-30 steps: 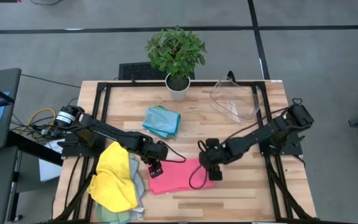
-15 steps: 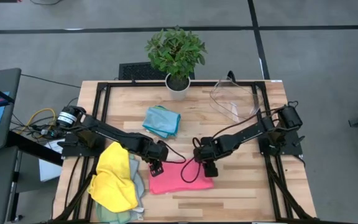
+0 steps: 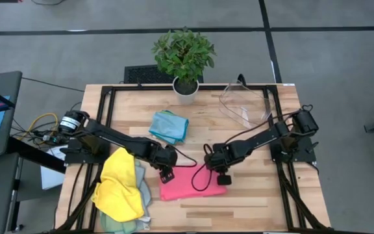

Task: Fold microfiber towels
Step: Fold the pink microfiber towel

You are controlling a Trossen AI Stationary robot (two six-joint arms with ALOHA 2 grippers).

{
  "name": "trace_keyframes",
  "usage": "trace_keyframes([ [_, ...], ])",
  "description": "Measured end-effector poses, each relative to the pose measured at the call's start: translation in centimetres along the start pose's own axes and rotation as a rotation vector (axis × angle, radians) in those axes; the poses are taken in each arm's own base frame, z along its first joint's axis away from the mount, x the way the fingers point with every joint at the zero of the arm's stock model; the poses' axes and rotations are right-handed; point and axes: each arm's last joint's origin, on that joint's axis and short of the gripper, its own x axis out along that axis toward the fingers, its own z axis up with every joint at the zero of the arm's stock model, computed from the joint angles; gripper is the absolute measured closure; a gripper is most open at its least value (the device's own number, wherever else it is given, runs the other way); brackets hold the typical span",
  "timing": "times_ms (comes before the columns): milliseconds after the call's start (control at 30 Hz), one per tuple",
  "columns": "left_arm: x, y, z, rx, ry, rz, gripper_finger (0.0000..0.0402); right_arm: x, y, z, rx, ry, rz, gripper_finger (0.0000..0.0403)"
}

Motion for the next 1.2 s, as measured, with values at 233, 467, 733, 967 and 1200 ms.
trace_keyframes([
  [233,-0.8,-3.1,-0.3,-0.040,-0.136,-0.091,0.0184,-1.9,0.6,0.1,0.011,0.043,0.008,0.0375],
  [467,1.0,-5.9,-0.9,-0.014,-0.254,-0.176,0.0185,-3.7,1.1,1.0,0.035,-0.017,0.078,0.0386],
  [733,4.3,-5.1,-1.8,-0.070,-0.165,-0.069,0.0223,-3.9,1.6,2.3,0.063,-0.105,0.112,0.0379],
  [967,6.4,-5.0,-2.0,-0.084,-0.126,-0.073,0.0258,-4.1,1.8,3.2,0.091,-0.192,0.177,0.0382],
  [1200,6.6,-5.4,-1.8,-0.089,-0.154,-0.111,0.0277,-4.5,1.8,4.4,0.108,-0.314,0.216,0.0384],
])
